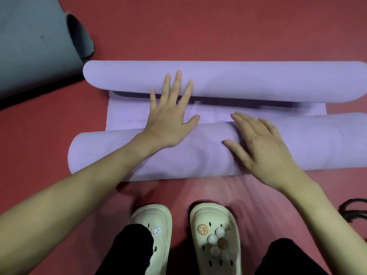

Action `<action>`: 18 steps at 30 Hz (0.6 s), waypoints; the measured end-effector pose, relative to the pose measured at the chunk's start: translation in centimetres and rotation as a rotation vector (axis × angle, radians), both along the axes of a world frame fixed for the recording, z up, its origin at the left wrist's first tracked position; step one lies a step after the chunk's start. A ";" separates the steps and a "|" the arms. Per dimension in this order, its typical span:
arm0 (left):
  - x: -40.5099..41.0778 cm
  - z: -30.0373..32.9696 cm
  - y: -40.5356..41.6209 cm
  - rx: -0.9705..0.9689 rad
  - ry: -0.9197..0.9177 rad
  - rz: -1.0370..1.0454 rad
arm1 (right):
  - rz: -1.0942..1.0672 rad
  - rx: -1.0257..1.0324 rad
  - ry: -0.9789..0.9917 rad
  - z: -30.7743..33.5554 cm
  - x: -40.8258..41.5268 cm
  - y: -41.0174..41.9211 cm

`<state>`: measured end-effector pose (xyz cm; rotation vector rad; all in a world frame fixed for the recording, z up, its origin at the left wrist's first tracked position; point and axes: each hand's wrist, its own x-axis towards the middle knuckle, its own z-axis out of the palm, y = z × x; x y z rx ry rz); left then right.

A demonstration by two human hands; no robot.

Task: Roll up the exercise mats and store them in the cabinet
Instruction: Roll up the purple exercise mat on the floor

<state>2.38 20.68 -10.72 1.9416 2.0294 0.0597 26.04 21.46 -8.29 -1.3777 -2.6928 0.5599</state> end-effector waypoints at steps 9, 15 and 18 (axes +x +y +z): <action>-0.9 0.6 1.1 0.040 -0.033 -0.055 | -0.142 0.172 -0.065 -1.5 -2.8 4.1; -0.4 0.7 1.9 0.069 -0.038 -0.065 | -0.133 0.077 -0.056 -1.6 -3.5 6.9; -0.2 0.6 2.3 0.060 -0.017 -0.057 | -0.129 0.050 -0.051 -1.6 -3.6 7.6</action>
